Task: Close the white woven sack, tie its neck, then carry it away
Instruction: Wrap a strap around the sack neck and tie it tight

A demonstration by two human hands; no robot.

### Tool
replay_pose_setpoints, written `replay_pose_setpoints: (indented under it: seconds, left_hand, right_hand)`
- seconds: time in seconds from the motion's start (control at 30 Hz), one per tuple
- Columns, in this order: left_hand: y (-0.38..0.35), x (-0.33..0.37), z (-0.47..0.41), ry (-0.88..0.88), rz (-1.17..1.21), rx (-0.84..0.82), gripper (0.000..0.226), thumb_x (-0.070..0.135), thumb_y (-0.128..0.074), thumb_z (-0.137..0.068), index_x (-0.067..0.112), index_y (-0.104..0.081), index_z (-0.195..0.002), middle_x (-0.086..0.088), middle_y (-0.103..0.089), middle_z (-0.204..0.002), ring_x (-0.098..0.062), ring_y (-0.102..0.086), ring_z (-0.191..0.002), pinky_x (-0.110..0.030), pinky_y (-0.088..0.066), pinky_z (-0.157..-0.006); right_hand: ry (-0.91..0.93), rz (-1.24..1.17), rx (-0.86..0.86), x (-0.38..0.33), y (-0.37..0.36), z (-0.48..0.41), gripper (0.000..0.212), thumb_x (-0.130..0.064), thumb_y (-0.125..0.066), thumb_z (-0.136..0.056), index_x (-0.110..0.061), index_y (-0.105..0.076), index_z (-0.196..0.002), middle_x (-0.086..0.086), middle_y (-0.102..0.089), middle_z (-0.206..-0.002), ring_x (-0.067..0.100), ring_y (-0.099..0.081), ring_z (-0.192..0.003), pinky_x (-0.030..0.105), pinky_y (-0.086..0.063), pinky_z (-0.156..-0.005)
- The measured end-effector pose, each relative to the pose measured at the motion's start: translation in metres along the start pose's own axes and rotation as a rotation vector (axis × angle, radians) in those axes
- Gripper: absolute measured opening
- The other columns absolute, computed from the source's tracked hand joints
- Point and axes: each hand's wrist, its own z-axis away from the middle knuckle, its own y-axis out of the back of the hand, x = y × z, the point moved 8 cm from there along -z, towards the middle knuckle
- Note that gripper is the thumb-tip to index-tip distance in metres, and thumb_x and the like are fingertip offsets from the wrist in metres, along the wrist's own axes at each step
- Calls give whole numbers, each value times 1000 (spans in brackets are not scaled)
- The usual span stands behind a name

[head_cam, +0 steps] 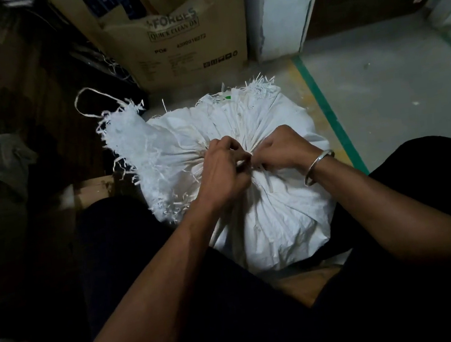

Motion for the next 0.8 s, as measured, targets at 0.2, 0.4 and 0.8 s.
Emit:
replay_pose_setpoints:
  seconds: [0.2,0.4,0.8]
  left_hand:
    - [6,-14,-5,143,67,85,29,9,-69,-68,22,-84,-89,2,-66,-87,-19,-50,-89,-30,-40,-73]
    - [-2,-13,-7,95,28,26,32,12,-67,-63,24,-84,-88,0,-62,-88,-24,-52,-90,-40,-49,-75]
    - [-1,-20,3,115,10,60,24,18,-70,-67,20,-84,-86,0,-62,-90,-24,-52,-91,-31,-46,-75]
  right_hand:
    - [40,-315,-260,6,-3,2,23,9,-78,-76,9,-75,-98,35,-70,-87,26,-60,-71,33,-51,-66]
    - [80,-349,-315,15,-9,-4,26,4,-80,-75,1,-78,-101,34,-71,-104,26,-65,-83,39,-55,-81]
    - [95,-287,-248,6,-3,-7,25,1,-85,-73,2,-77,-97,17,-77,-81,20,-73,-69,32,-62,-64]
